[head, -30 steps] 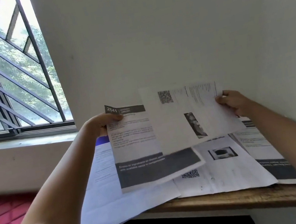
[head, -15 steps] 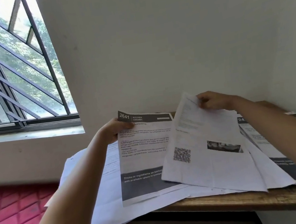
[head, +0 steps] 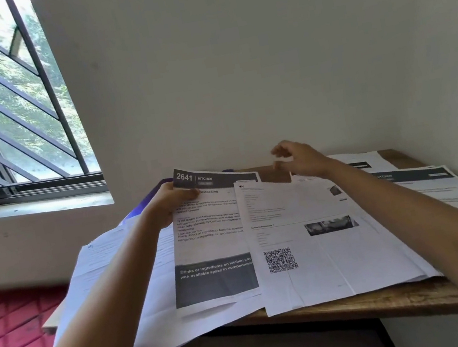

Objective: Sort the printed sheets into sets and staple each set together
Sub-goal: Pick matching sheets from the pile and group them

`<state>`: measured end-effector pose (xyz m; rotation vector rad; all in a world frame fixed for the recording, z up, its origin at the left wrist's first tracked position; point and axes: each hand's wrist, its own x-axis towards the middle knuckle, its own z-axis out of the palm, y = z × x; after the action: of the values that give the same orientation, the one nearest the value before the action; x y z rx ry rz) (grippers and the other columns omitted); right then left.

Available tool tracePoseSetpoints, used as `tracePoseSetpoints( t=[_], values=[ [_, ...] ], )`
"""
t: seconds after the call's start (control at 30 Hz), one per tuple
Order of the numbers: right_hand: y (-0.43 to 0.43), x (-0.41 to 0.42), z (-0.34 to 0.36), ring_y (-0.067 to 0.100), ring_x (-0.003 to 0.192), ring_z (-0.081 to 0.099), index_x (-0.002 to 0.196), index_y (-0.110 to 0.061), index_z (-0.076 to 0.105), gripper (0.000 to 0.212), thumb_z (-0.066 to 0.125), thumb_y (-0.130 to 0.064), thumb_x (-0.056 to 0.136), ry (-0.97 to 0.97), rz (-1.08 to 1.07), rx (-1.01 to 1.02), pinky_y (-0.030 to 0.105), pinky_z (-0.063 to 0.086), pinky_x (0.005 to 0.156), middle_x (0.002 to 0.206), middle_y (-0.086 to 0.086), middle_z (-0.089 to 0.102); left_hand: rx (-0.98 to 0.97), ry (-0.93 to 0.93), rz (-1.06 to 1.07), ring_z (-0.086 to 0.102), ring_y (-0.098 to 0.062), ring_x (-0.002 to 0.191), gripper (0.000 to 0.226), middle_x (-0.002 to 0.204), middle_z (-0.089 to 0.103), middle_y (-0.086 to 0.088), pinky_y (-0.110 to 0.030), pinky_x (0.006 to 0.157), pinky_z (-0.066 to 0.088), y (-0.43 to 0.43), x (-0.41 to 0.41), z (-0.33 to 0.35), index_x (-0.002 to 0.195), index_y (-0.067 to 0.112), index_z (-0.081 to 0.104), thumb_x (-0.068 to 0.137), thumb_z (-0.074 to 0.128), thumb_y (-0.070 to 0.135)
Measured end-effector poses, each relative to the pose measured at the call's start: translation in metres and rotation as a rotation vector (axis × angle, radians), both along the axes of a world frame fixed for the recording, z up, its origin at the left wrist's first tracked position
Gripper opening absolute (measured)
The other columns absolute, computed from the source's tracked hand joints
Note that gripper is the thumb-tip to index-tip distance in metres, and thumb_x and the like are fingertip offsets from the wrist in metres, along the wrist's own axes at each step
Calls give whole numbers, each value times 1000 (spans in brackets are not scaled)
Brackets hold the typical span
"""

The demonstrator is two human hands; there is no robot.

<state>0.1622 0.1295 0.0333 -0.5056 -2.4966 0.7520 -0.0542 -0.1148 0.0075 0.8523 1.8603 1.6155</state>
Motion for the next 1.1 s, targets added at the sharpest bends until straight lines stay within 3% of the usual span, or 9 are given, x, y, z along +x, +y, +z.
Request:
tracePoseSetpoints(
  t=[0.13, 0.27, 0.37, 0.47, 0.53, 0.6, 0.7, 0.9, 1.1],
  values=[
    [19, 29, 5, 30, 115, 55, 123, 3, 54, 64, 65, -48, 85, -92, -310, -39, 31, 42, 92, 125, 18, 58, 3, -11, -14, 68, -35, 86, 16, 98, 70, -20, -48, 82, 57, 1, 2, 0, 99, 3, 64, 85, 64, -5],
    [28, 54, -3, 23, 75, 56, 85, -4, 63, 61, 67, -63, 72, -389, -296, -85, 29, 35, 58, 77, 7, 60, 4, -16, -12, 69, -34, 86, 18, 99, 70, -20, -50, 83, 55, 0, 5, 0, 100, 4, 62, 84, 65, -4],
    [31, 62, -13, 18, 79, 60, 106, -7, 67, 68, 80, -58, 63, -420, -234, -161, 26, 41, 64, 86, 2, 66, 0, -12, 10, 70, -31, 83, 17, 98, 70, -18, -47, 80, 57, 0, 8, 1, 99, 5, 62, 84, 65, -3],
    [27, 64, -18, 25, 108, 56, 127, -3, 51, 94, 79, -63, 60, -443, -244, -158, 32, 43, 87, 115, 6, 58, 10, -13, 14, 71, -28, 79, 14, 95, 71, -16, -39, 69, 61, 0, 14, 2, 97, 4, 62, 85, 64, -3],
    [23, 64, -20, 26, 110, 55, 123, -4, 53, 81, 78, -57, 67, -440, -266, -176, 34, 43, 91, 114, 7, 56, 31, -18, 24, 72, -25, 73, 12, 92, 71, -15, -35, 61, 61, -1, 16, 2, 96, 4, 62, 86, 64, -3],
    [26, 65, -21, 22, 85, 57, 86, -11, 62, 54, 80, -57, 63, -441, -276, -187, 31, 40, 70, 86, 4, 60, 55, -25, 32, 72, -24, 71, 13, 90, 71, -14, -35, 59, 61, -1, 16, 2, 97, 3, 63, 86, 63, -4],
    [29, 67, -24, 18, 63, 46, 52, -16, 49, 51, 86, -50, 59, -364, -277, -244, 29, 27, 57, 59, -1, 49, 84, -49, 12, 72, -25, 72, 15, 92, 71, -16, -37, 61, 61, -3, 14, 0, 100, 2, 63, 86, 63, -4],
    [30, 63, -35, 19, 77, 48, 53, -15, 51, 41, 85, -32, 68, -142, -324, -229, 30, 32, 70, 63, 1, 53, 146, -52, -38, 72, -22, 67, 13, 81, 72, -11, -32, 58, 59, -12, 23, 4, 94, 1, 64, 87, 57, -8],
    [36, 54, -32, 32, 81, 55, 81, -8, 49, 23, 50, -25, 96, 199, -370, -202, 42, 46, 69, 83, 16, 55, 146, -47, 102, 70, -21, 62, 11, 82, 69, -14, -32, 58, 60, -46, 9, 31, 90, 1, 62, 87, 58, -9]
  ],
)
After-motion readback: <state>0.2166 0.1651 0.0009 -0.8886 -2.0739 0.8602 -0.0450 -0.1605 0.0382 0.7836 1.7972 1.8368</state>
